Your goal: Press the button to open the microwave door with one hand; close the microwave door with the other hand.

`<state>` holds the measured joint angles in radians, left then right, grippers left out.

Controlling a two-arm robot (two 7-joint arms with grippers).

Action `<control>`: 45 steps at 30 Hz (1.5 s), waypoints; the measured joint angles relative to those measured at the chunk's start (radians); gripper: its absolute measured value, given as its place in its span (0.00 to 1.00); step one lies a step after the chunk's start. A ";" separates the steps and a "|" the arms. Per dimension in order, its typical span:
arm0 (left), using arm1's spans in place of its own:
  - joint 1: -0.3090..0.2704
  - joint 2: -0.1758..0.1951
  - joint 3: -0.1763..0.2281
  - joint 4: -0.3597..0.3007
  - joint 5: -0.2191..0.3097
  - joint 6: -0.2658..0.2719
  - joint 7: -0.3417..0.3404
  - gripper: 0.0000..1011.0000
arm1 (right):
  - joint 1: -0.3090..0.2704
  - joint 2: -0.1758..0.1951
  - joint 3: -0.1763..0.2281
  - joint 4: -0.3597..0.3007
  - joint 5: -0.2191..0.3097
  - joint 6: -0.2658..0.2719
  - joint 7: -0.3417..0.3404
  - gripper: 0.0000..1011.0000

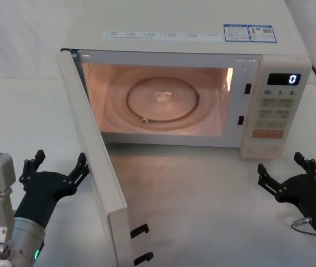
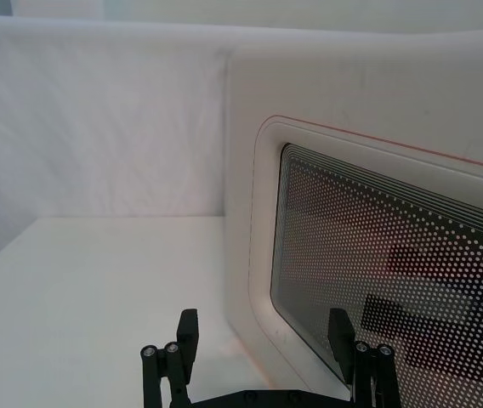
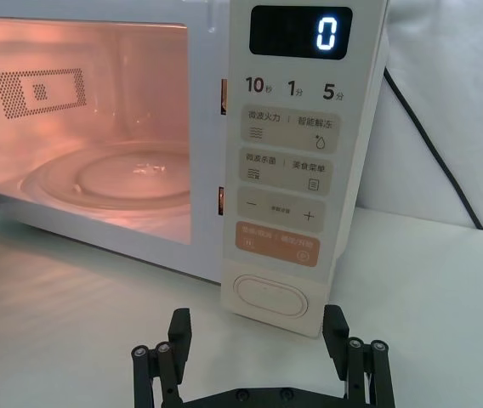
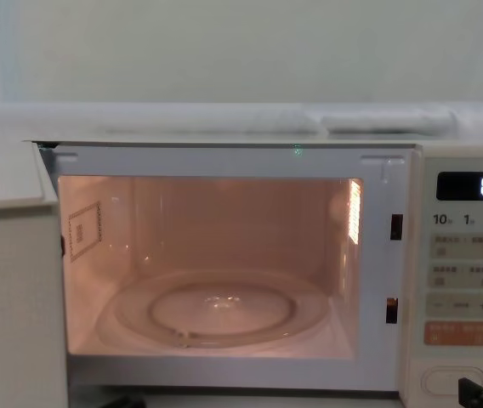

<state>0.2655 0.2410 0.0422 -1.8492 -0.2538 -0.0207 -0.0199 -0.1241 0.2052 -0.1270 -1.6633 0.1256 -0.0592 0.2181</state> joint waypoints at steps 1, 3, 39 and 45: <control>0.000 0.000 0.000 0.000 0.000 0.000 0.000 0.99 | 0.000 0.000 0.000 0.000 0.000 0.000 0.000 0.99; 0.000 0.000 0.000 0.000 0.000 0.000 0.000 0.99 | 0.000 0.000 0.000 0.000 0.000 0.000 0.000 0.99; 0.000 0.000 0.000 0.000 0.000 0.000 0.000 0.26 | 0.000 0.000 0.000 0.000 0.000 0.000 0.000 0.99; 0.000 0.000 0.000 0.000 0.000 0.000 0.000 0.07 | 0.000 0.000 0.000 0.000 0.000 0.000 0.000 0.99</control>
<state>0.2655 0.2410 0.0421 -1.8492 -0.2538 -0.0208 -0.0199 -0.1242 0.2052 -0.1270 -1.6633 0.1256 -0.0592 0.2181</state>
